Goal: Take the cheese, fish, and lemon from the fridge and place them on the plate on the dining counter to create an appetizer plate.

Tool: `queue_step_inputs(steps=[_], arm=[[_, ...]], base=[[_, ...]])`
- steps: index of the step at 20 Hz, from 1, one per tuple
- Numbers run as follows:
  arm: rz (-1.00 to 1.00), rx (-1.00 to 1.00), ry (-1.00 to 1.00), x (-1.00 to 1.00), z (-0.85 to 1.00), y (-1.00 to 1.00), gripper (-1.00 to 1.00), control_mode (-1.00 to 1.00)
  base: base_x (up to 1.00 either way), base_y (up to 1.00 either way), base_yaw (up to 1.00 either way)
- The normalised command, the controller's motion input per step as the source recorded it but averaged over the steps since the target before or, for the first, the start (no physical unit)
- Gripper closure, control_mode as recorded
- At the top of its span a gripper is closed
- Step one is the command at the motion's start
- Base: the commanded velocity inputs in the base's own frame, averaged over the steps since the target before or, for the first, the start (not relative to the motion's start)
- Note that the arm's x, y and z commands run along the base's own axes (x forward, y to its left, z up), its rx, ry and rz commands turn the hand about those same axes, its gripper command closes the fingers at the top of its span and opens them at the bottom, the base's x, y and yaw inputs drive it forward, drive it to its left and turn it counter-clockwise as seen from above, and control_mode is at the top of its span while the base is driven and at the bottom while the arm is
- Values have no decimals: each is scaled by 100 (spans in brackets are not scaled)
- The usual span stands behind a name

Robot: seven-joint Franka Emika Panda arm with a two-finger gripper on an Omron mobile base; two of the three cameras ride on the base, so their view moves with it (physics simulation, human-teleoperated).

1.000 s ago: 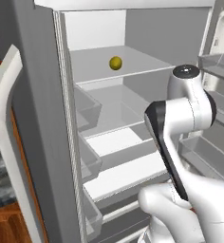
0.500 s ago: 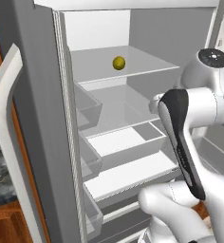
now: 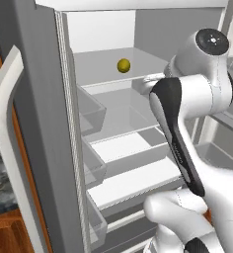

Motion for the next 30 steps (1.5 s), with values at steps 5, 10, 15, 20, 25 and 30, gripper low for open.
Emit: queue_step_inputs(steps=[5,10,15,20,25,30], arm=[[0,0,-8,82,20,11,-100,-100],[0,0,-1,76,4,22,-100,-100],[0,1,0,83,0,9,-100,-100],[0,0,0,67,-3,8,-100,-100],[0,0,0,54,-16,0,-100,-100],[0,0,0,45,-18,3,-100,-100]], base=[[0,0,0],[0,0,0],[0,0,0],[0,0,0],[0,0,0],[0,0,0]])
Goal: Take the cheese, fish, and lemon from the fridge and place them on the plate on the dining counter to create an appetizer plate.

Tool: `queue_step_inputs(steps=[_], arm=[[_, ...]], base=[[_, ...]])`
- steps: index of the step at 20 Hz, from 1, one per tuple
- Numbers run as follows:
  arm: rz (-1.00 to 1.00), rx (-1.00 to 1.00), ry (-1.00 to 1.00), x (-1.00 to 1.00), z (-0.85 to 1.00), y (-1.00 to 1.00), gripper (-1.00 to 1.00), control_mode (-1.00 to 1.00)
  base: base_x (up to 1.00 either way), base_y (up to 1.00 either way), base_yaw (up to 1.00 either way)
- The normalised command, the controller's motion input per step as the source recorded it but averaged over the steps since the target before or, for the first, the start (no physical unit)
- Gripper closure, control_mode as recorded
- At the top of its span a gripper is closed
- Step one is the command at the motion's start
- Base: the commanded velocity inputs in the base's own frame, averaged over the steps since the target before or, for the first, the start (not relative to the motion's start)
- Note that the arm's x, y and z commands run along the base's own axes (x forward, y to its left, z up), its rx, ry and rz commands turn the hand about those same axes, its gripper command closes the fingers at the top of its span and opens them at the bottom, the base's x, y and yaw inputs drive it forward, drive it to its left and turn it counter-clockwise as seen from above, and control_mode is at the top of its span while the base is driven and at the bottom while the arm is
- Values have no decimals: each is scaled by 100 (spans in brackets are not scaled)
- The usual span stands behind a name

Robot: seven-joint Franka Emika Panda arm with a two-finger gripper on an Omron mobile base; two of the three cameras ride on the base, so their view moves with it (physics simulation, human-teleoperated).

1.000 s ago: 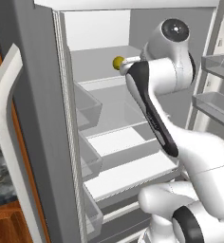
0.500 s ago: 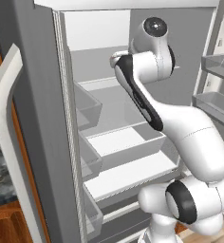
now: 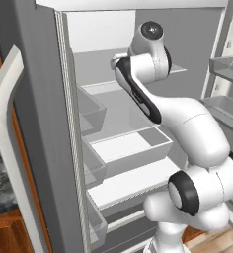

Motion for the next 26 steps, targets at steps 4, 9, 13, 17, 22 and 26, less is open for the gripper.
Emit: queue_step_inputs(steps=[4,9,13,17,22,26], arm=[[0,2,0,45,-11,9,-100,-100],[0,2,0,46,-9,13,-100,-100],[0,2,0,49,-10,8,-100,-100],[0,0,0,33,-15,0,-100,-100],[0,0,0,21,-16,0,100,-100],[0,0,0,8,-10,0,100,-100]], base=[[0,0,0],[0,0,0],[0,0,0],[0,0,0],[0,0,0],[0,0,0]])
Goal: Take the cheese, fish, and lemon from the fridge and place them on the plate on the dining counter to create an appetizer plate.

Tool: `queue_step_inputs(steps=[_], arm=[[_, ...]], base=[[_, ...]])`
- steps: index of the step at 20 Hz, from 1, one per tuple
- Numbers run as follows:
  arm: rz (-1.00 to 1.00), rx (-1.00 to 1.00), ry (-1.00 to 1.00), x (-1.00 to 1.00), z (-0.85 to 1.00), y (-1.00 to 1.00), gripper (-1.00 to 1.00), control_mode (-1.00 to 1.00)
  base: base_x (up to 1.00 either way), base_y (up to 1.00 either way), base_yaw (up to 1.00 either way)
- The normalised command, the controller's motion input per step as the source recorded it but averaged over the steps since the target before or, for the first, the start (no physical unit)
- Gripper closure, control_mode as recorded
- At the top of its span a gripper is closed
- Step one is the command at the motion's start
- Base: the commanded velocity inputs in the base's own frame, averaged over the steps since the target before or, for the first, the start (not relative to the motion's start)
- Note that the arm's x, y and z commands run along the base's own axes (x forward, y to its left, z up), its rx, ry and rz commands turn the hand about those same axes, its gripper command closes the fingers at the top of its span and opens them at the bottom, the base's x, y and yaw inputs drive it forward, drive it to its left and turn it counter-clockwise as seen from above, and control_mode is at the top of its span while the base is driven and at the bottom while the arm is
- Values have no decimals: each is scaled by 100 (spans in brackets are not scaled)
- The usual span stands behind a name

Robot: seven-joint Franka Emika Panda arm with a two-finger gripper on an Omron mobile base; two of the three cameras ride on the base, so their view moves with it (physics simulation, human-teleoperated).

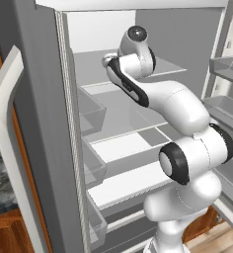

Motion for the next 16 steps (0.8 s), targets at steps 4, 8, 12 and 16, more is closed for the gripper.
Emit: queue_step_inputs(steps=[4,8,12,16], arm=[[0,0,-5,-31,0,0,100,-100],[0,0,-18,-97,1,-5,100,-100],[0,0,-19,-100,27,-16,100,-100],[0,2,-8,-100,39,-17,100,-100]], base=[[0,0,0],[0,0,0],[0,0,0],[0,0,0]])
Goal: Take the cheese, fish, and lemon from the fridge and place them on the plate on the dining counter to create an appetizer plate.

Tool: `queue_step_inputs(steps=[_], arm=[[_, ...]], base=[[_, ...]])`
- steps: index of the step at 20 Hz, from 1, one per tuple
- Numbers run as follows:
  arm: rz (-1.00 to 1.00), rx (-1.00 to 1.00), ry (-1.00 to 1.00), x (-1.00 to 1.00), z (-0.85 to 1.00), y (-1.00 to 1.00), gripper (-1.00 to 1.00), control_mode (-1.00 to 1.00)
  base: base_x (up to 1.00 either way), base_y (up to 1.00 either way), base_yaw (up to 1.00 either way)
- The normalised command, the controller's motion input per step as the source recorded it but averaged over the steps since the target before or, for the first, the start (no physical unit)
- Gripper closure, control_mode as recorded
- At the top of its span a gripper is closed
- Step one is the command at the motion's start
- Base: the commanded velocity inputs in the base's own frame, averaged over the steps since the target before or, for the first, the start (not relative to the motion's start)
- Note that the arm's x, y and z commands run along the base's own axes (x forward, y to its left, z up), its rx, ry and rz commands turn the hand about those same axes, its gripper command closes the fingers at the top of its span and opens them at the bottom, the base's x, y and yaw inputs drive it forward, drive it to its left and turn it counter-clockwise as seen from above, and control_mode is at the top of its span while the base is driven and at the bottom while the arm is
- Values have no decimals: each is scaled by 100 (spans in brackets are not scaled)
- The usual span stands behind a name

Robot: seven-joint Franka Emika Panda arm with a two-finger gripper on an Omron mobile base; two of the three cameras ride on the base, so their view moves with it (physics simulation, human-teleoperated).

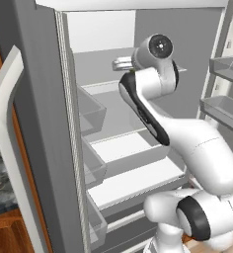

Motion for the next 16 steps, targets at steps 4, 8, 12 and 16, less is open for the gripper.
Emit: queue_step_inputs(steps=[4,8,12,16], arm=[[0,7,1,-100,41,-13,100,-100],[0,3,7,-100,7,-17,100,-100],[0,0,25,-100,-8,-23,100,-100],[0,0,36,-100,-20,-20,100,-100]], base=[[0,0,0],[0,0,0],[0,0,0],[0,0,0]])
